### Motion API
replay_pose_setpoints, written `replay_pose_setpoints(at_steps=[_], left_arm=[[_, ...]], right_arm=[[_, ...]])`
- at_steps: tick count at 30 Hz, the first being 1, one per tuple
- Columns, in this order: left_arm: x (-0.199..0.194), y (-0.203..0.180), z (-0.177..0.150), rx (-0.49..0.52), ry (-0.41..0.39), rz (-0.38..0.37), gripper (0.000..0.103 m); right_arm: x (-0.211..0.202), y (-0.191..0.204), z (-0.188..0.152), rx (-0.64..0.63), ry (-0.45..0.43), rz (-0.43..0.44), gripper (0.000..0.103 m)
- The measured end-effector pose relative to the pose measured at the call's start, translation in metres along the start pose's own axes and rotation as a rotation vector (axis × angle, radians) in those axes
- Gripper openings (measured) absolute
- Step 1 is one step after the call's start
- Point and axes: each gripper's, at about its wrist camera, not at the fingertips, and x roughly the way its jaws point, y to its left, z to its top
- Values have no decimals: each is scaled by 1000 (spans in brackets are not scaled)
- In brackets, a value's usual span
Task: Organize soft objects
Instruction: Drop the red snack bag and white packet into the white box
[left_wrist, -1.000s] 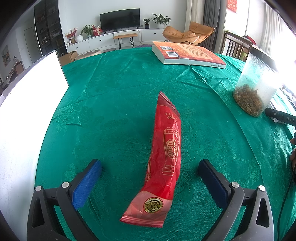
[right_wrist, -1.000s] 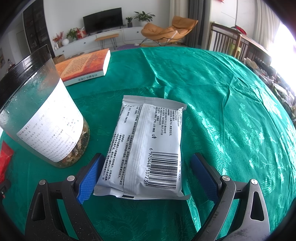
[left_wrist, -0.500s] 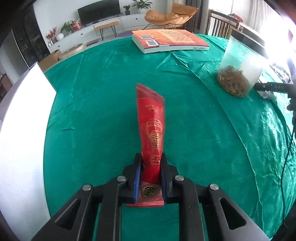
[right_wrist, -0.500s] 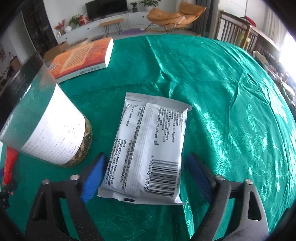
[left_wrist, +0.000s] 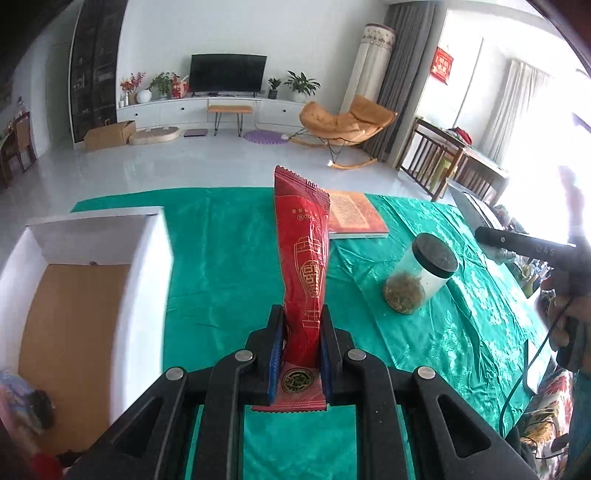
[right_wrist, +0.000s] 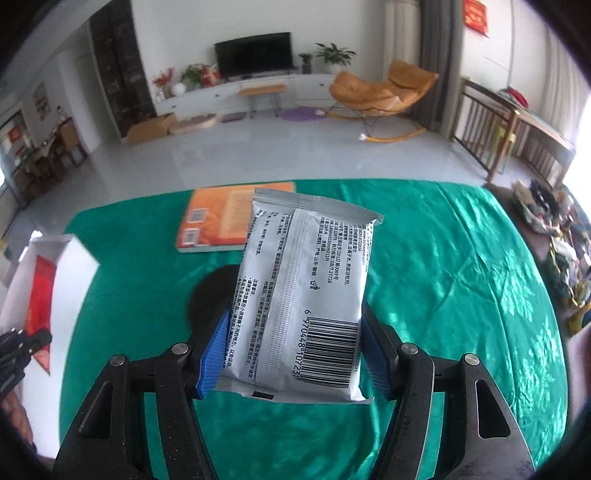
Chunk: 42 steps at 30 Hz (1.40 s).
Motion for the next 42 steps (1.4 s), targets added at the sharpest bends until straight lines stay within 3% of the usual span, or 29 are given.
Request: replay_pose_setpoints(at_steps=[3,7,10,11,12,13,14,15,17,22,28,33,42], left_arm=[[-54,51,-16,-29,-21,86,17],[-104,118,-50,-67,17,249,17],[-125,150,-80,-88,40,390,30],[-130,157,-89,-98,42,420,50],[-136,164,-96,-110,34,446,80],[-141,168,-104,-120,14,473,93],[-148,171,-110,-125,-17,507,103],[-154,173,-115,-123,-44,536,103],[-158,174,-121,-122,-61,582,103],[-165,177,-133,-234,-77,673,103],[-163,170,-142,-322,-52,712,103],[-166,158,-146,-271,-66,746,103],[-172,144,-141,-223,-88,774,103]], right_arm=[[-20,91,-5,-75,-2,179,67],[-31,217,-24,-174,27,411,67],[-30,295,-45,-224,81,548,68],[-27,316,-54,-234,106,587,69],[-22,334,-63,-238,139,619,71],[-15,350,-73,-239,175,655,74],[-8,363,-81,-239,209,692,85],[-2,373,-88,-248,242,709,86],[7,379,-97,-264,261,695,86],[-5,372,-99,-323,170,600,86],[-30,371,-104,-453,88,459,86],[-35,380,-115,-533,69,403,86],[-38,385,-128,-574,69,377,86]])
